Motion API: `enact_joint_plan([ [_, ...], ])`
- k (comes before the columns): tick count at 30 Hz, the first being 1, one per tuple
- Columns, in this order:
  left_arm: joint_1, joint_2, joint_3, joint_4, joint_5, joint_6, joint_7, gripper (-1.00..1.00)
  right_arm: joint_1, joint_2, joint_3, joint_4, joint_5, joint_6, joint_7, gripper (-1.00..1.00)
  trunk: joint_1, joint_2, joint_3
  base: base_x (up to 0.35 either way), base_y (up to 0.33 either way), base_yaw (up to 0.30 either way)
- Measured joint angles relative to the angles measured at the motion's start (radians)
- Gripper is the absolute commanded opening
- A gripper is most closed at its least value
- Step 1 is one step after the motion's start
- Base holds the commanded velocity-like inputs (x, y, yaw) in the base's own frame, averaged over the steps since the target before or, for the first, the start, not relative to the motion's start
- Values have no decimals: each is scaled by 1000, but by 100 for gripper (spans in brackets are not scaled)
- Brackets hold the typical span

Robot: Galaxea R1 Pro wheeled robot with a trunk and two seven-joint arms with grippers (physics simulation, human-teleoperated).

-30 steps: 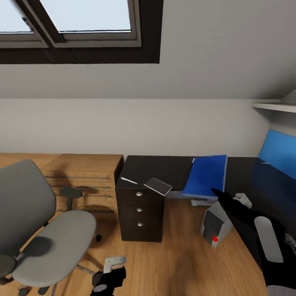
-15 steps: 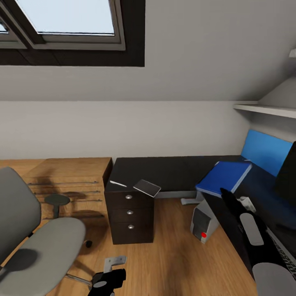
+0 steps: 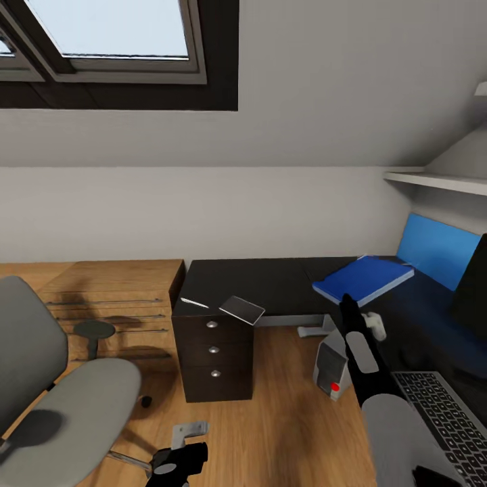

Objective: In the bedroom, organize the workspace by keeping the computer under the desk, ensuring the monitor is on the desk, placing the keyboard on the desk next to the monitor, placing the mouse on the desk next to the keyboard, moving the folder from the swivel chair onto the desk next to the mouse, stacking the notebook on top of the folder with the pen on top of the notebook, and positioning the swivel chair next to the desk.

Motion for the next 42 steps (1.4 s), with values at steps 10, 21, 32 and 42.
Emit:
enact_joint_plan([
  [10,0,0,-60,5,0,-47,5,100,-3,20,-1,81,-194,-21,13,-100,0,0,0,155,0,0],
  [21,0,0,-81,37,0,-51,7,100,-3,17,-5,79,-334,-24,60,-100,-1,0,0,154,0,0],
  [32,0,0,-83,35,0,-56,7,100,-2,12,-6,90,-334,-24,88,-100,0,0,0,234,0,-1],
  [42,0,0,-83,22,0,-58,8,100,-2,11,-9,111,-334,-44,87,-100,0,0,-4,21,0,-166],
])
